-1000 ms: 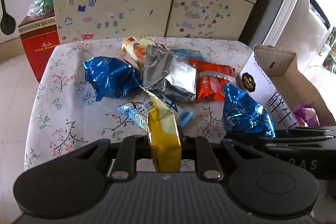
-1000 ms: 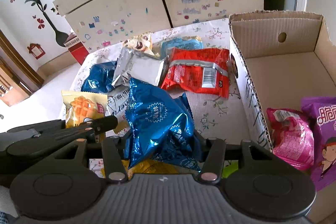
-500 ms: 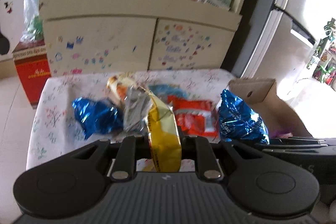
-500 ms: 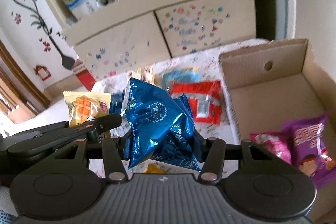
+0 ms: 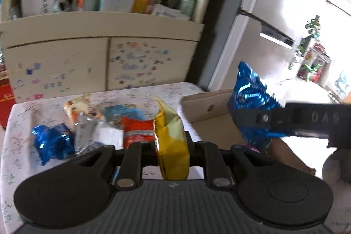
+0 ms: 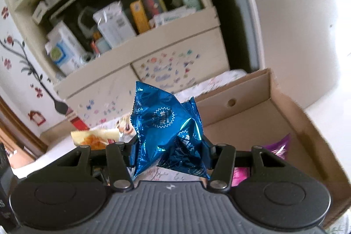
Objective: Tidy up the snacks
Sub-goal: 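Lift the yellow bag with the left tool while the right tool carries the blue bag toward the box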
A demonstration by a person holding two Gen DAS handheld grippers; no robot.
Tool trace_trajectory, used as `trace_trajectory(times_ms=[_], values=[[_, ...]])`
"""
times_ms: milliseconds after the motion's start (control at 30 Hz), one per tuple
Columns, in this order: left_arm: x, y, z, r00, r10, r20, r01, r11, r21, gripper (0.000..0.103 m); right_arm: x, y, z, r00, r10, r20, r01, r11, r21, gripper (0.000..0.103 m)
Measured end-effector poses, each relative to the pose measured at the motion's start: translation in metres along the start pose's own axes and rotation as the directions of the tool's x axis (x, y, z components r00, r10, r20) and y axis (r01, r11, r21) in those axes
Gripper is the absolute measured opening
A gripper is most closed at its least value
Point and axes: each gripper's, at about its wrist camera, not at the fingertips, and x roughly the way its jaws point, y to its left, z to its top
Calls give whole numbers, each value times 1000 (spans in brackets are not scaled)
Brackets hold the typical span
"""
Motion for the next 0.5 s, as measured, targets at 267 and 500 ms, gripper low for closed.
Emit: trace_trajectory(times_ms=[267,500], values=[[-5,-44,-2,997,-77,10,77,997,1,16,-35,-37,2,996,-66,60,60,994,88,59],[5,-86,-21,993,-107,-46,107,994,4,16,-47,-64,-1,993,-106,55,94,980,177,59]])
